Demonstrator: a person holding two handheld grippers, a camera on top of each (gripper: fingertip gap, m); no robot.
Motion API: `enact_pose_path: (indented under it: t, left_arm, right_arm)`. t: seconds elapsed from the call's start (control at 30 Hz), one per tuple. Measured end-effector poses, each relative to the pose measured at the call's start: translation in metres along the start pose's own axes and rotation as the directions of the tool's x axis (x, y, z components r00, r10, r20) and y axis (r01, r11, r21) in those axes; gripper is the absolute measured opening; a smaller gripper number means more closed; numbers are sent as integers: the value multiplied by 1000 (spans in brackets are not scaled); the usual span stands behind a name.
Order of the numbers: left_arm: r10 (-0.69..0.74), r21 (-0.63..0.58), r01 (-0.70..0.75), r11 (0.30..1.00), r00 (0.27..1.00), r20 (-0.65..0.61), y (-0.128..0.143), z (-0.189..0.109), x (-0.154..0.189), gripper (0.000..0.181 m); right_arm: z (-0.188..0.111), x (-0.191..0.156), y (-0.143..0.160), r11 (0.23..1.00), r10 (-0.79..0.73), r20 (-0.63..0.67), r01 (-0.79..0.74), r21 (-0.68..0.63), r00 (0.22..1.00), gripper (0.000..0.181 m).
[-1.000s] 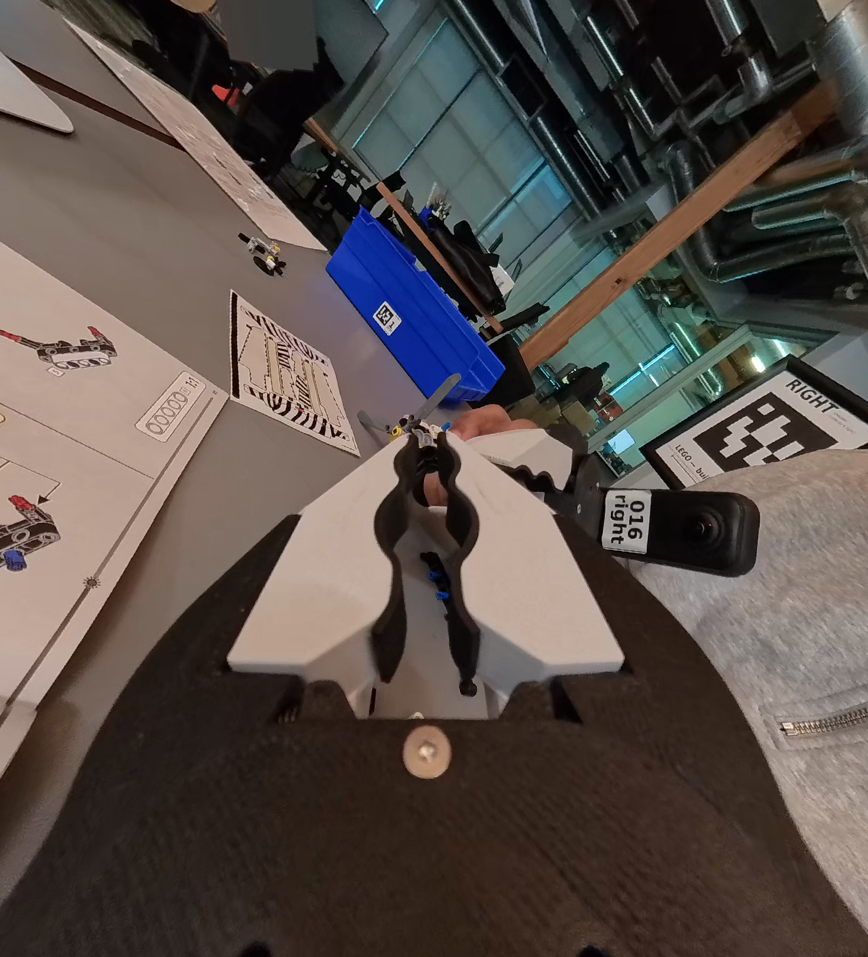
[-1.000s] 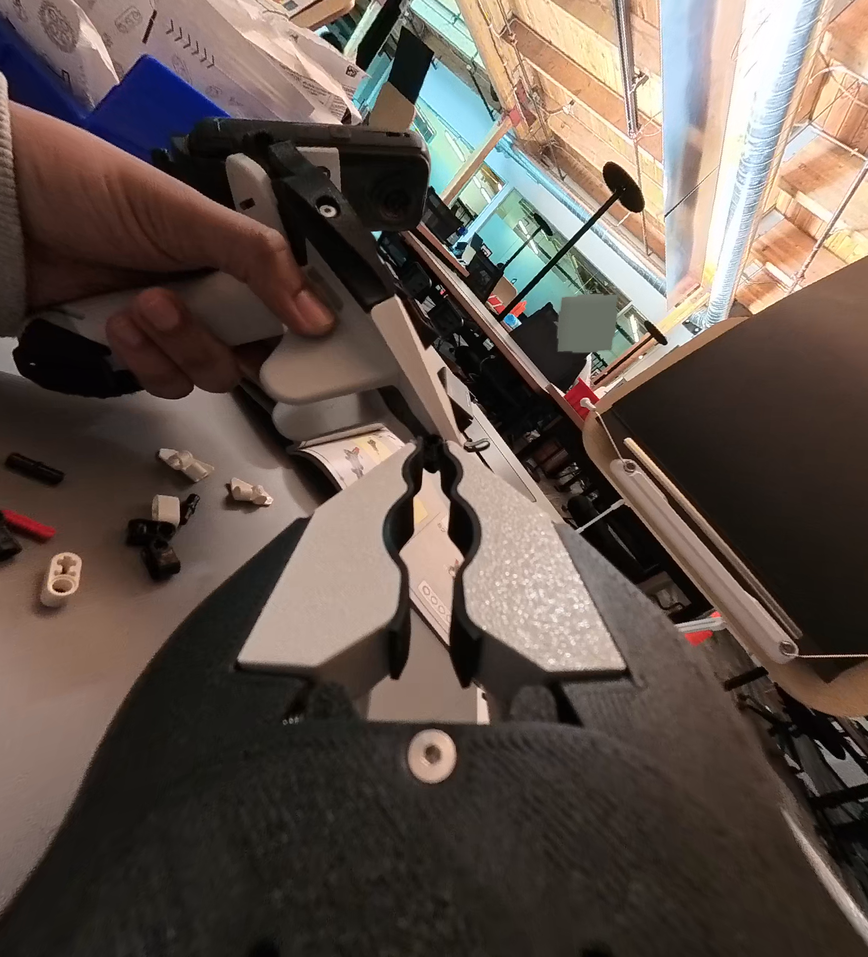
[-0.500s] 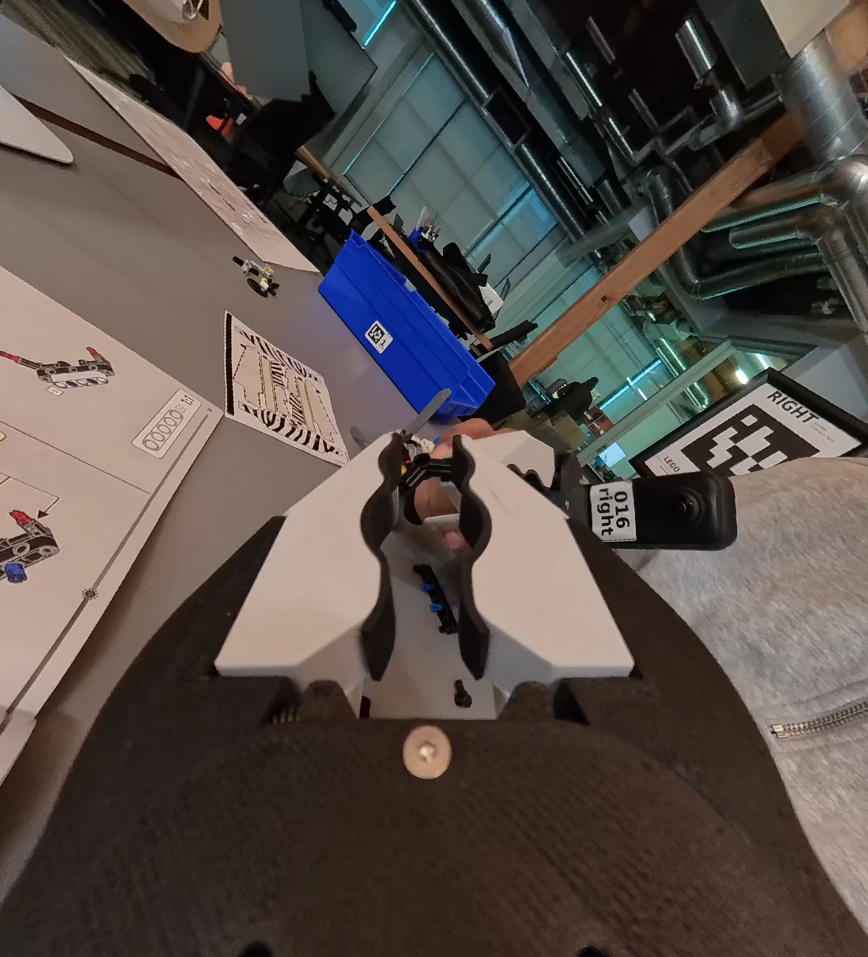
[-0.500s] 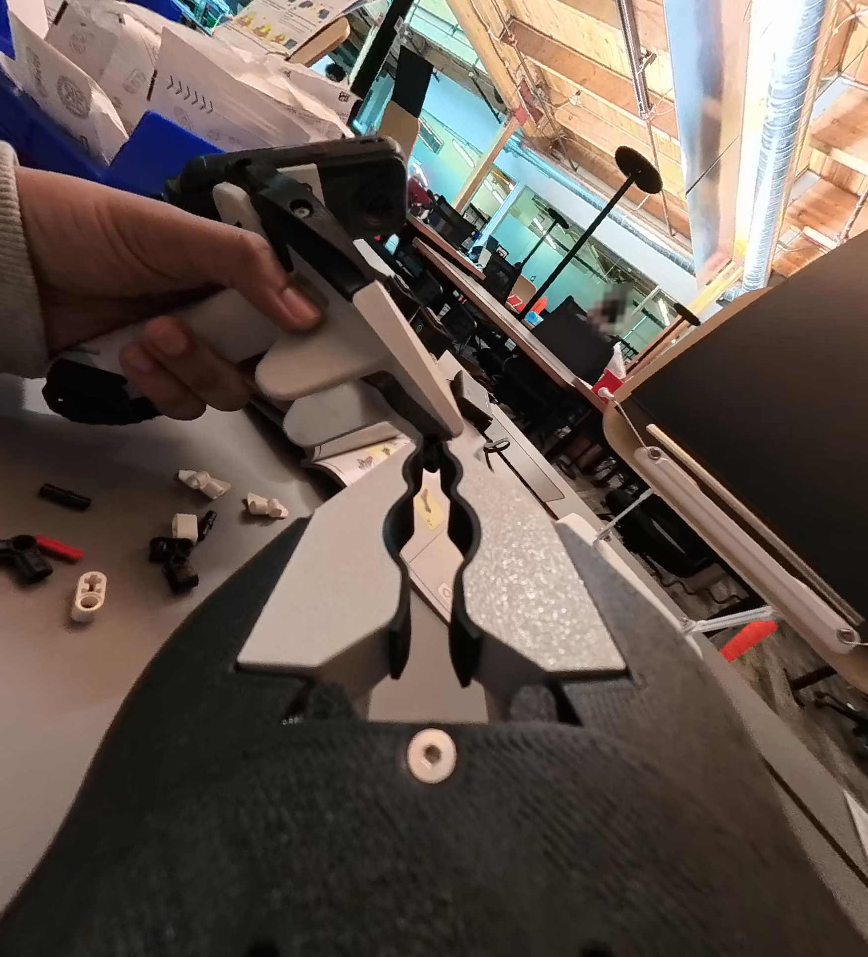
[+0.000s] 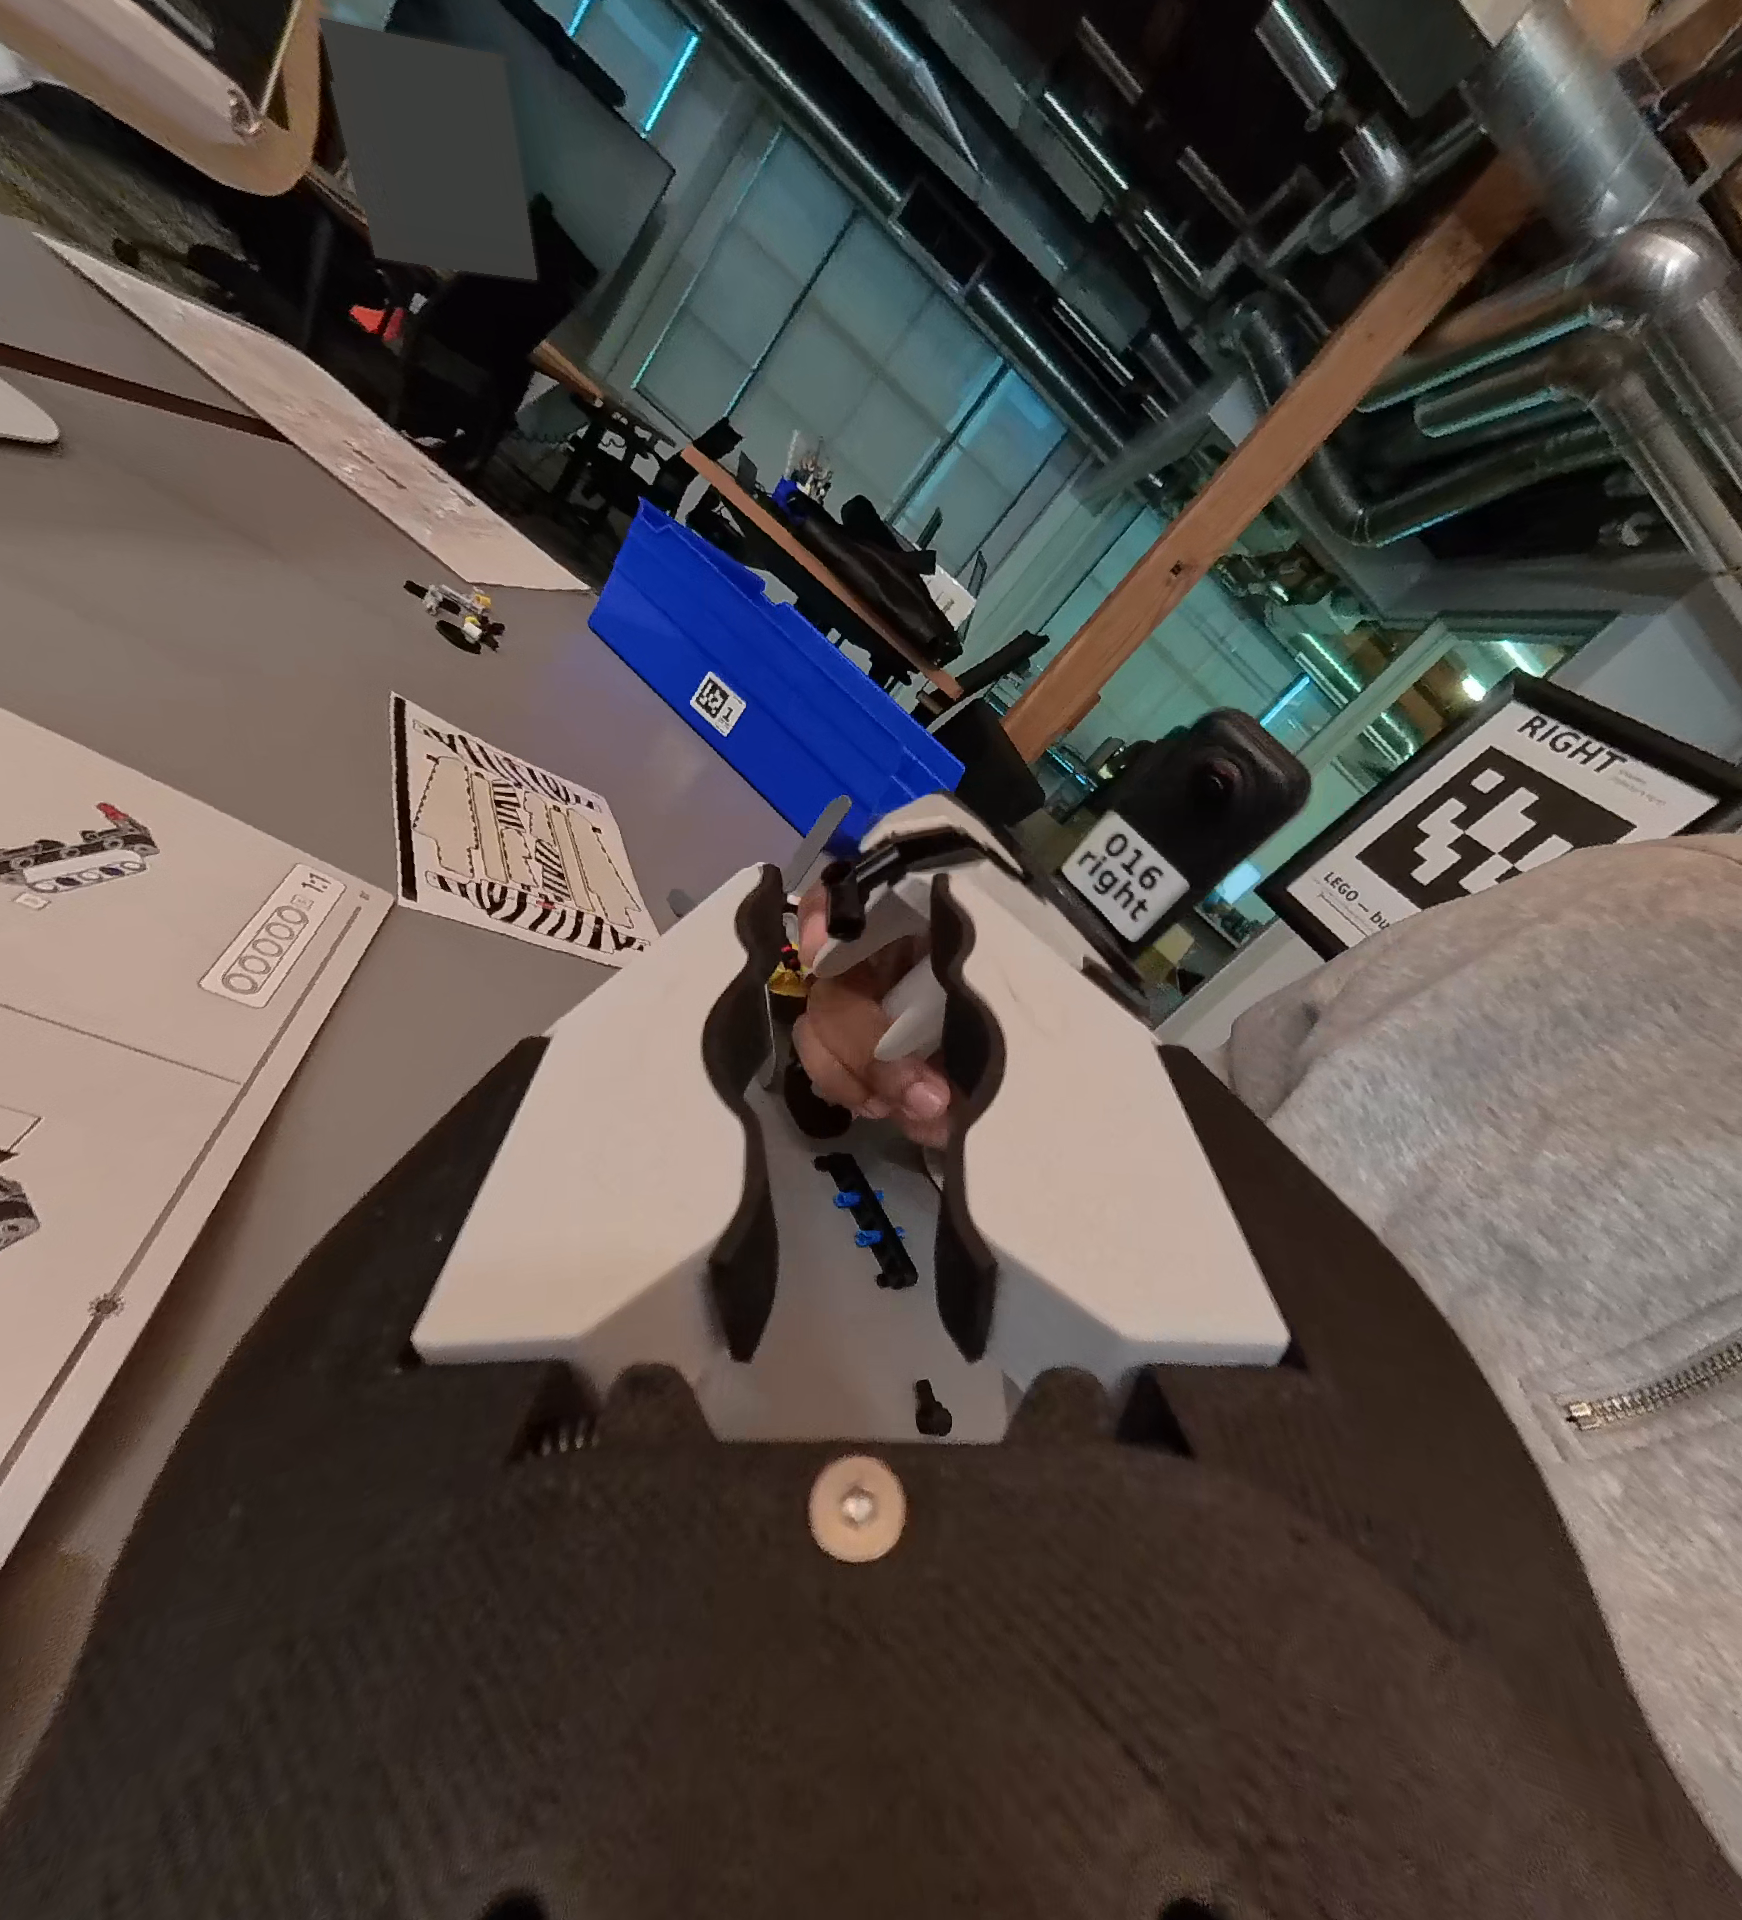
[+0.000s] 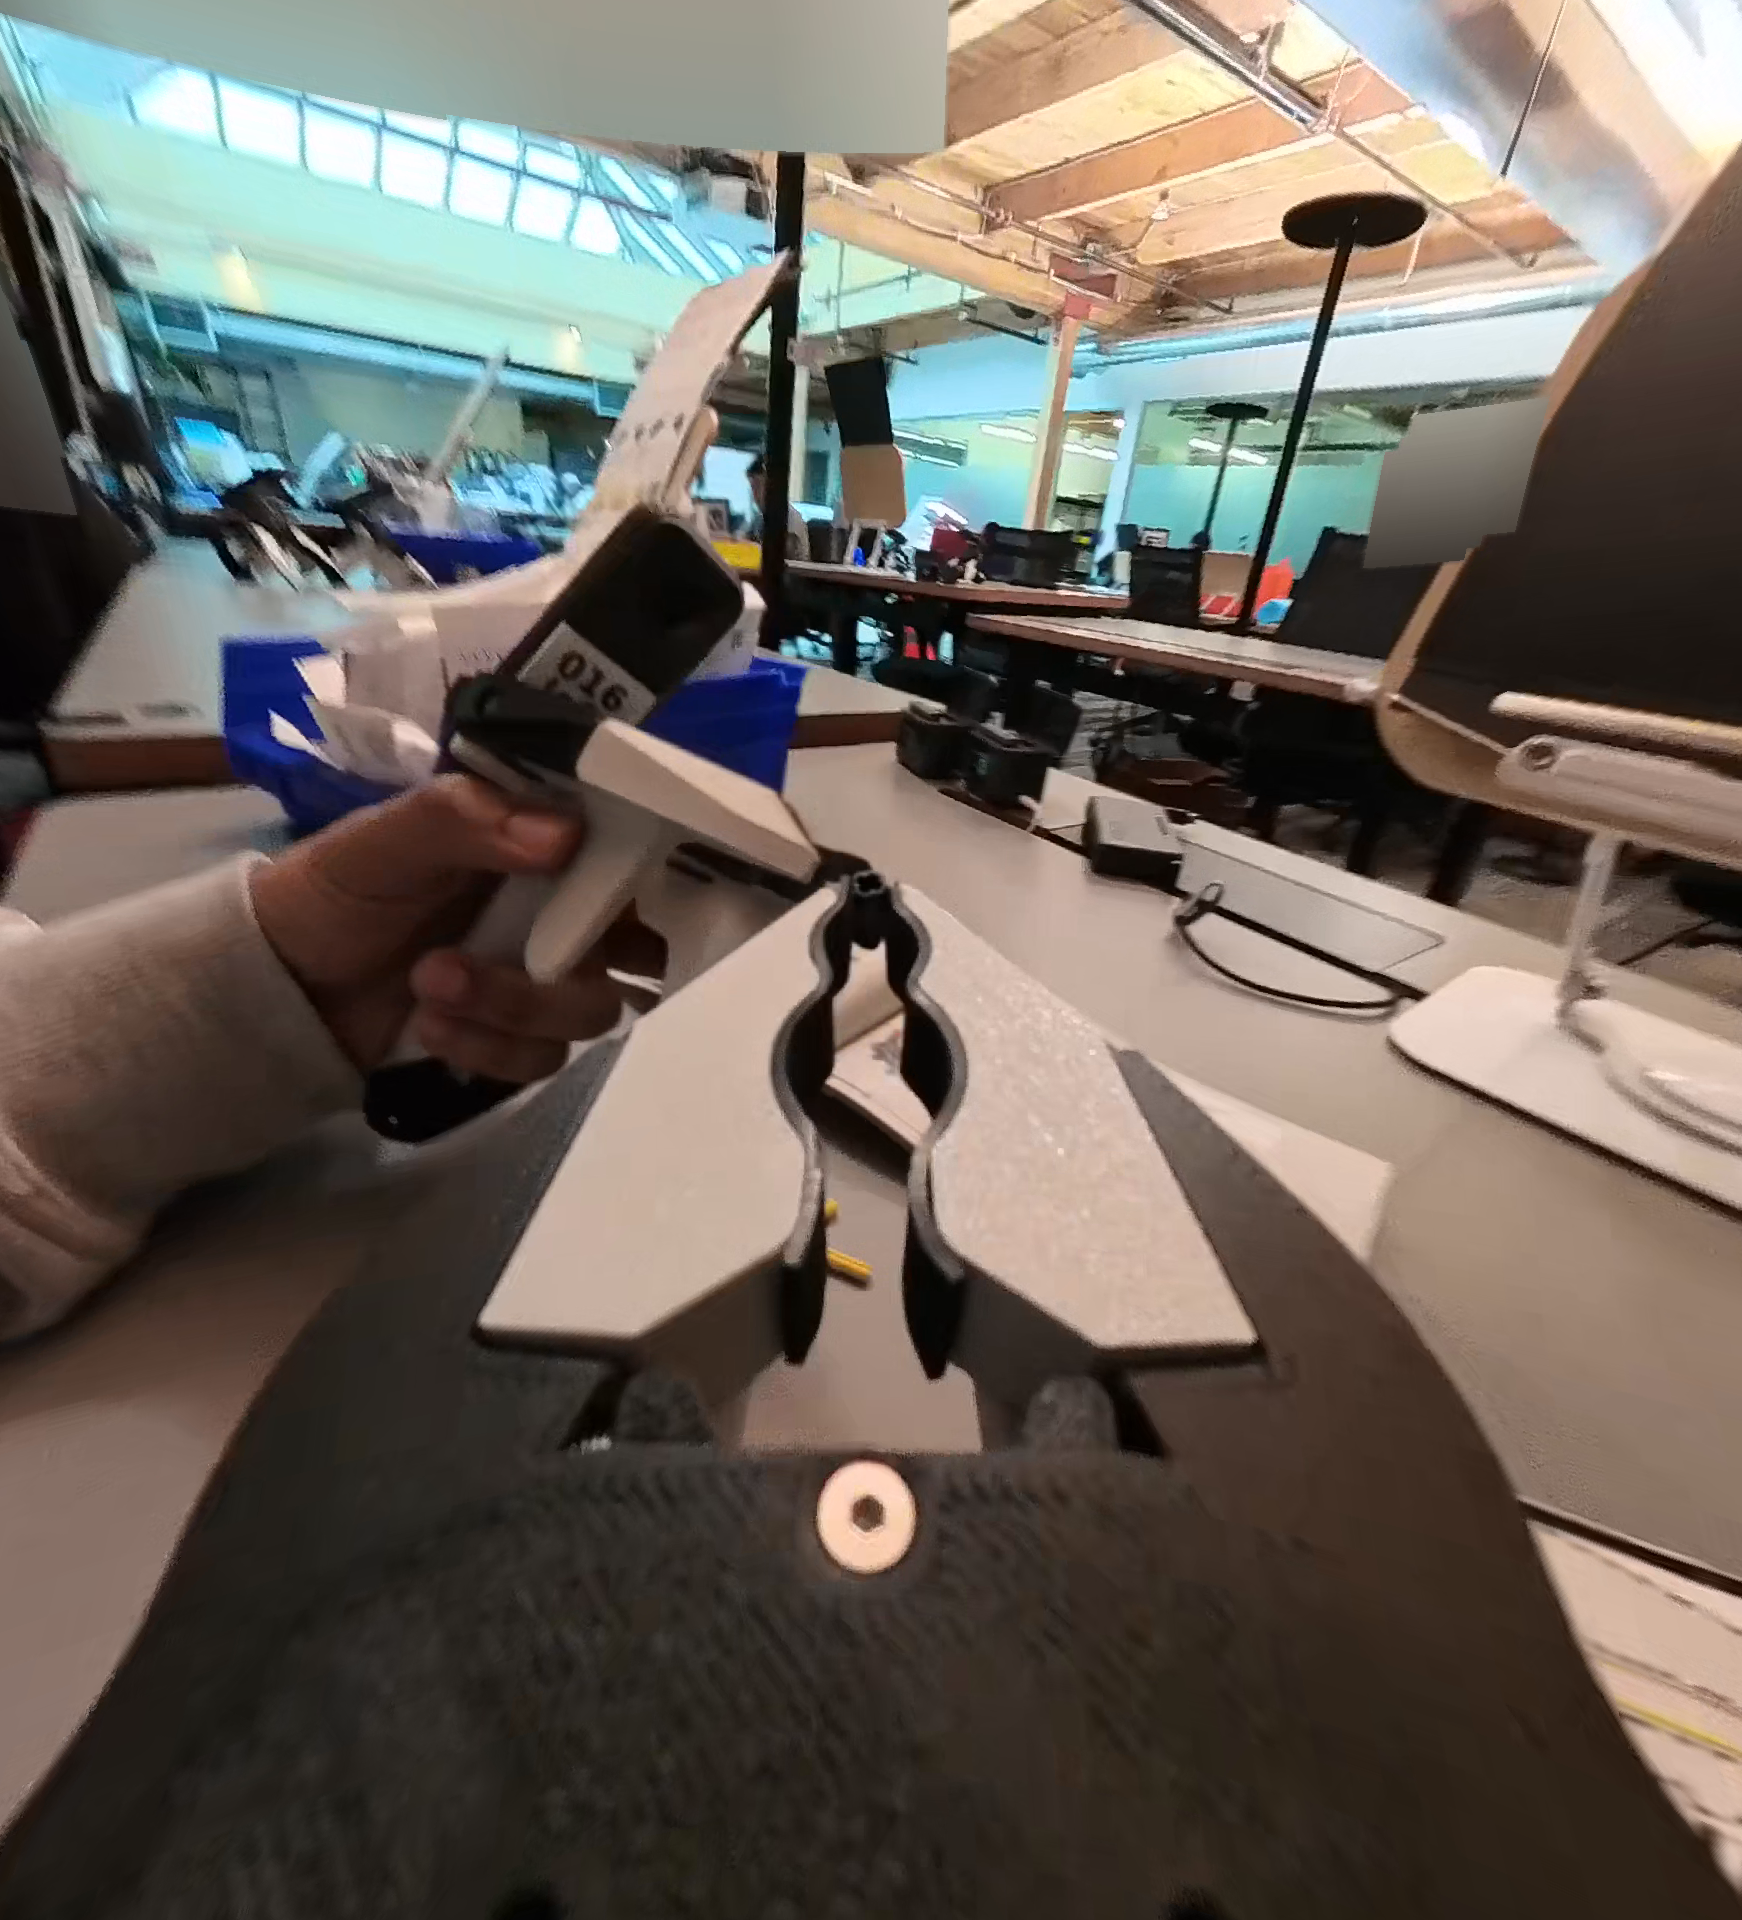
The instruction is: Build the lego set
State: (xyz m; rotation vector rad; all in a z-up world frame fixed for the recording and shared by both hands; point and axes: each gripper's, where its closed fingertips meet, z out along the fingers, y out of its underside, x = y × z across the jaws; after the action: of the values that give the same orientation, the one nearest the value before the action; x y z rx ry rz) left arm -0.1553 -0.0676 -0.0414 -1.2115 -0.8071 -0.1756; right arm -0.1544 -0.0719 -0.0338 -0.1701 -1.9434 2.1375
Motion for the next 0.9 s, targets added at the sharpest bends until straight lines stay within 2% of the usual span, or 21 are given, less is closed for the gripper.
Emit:
enact_pose_path:
  t: [0.27, 0.5, 0.6, 0.9]
  left_arm:
    - [46, -30, -46, 998, 999, -9, 4, 4, 5, 27]
    - [83, -25, -84, 996, 996, -33, 3, 5, 13, 19]
    - [117, -18, -118, 993, 993, -31, 2, 4, 15, 10]
    - [111, -14, -111, 994, 993, -43, 1, 4, 16, 13]
  right_arm:
    - [-3, 0, -8, 965, 248, 112, -255, 55, 962, 2]
    - [-4, -5, -12, 900, 409, 229, -432, 58, 883, 2]
    - [-4, -5, -12, 874, 455, 255, -482, 54, 853, 2]
    - [-4, -5, -12, 829, 522, 298, -557, 43, 799, 1]
